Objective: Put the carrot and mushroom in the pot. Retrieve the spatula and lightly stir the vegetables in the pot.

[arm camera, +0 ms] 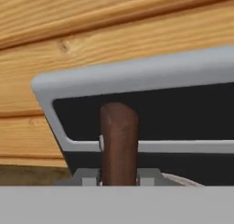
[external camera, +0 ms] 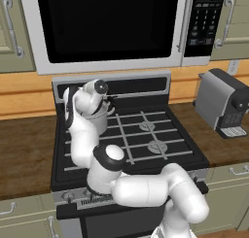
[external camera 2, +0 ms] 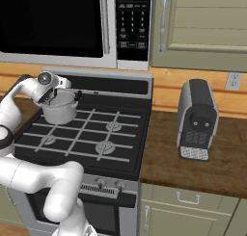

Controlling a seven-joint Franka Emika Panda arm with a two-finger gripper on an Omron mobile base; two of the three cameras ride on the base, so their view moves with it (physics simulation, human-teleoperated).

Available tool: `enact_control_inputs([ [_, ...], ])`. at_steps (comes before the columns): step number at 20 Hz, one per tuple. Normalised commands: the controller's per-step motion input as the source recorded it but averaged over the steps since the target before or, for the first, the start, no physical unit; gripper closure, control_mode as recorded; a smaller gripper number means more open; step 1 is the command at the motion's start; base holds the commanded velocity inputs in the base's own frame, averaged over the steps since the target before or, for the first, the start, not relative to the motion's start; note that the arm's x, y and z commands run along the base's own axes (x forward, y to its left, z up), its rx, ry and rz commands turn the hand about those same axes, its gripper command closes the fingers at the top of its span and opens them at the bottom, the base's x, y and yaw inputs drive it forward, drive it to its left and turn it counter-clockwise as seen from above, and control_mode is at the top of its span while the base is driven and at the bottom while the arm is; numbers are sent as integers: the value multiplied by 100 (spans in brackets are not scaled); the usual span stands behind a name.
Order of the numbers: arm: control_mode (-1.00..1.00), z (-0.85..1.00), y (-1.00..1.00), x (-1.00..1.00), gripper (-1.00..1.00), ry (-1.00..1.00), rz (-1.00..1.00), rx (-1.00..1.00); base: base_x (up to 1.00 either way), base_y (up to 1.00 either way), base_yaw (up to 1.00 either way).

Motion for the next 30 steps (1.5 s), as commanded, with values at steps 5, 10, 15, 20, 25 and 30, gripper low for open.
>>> enact_control_inputs([
  [5, -100, -5, -21, 4, 100, -5, -20, -23, 0, 0, 0],
  [10, -100, -3, -5, 1, 100, -12, -17, -28, 0, 0, 0],
  [15, -100, 28, 4, -4, 100, -27, -12, -23, 0, 0, 0],
  [20, -100, 11, 3, -10, 100, -4, -6, -5, 0, 0, 0],
  [25, -100, -74, -2, 10, 100, 0, -4, -8, 0, 0, 0],
  [30, -100, -81, 1, 28, 100, 3, 0, 1, 0, 0, 0],
])
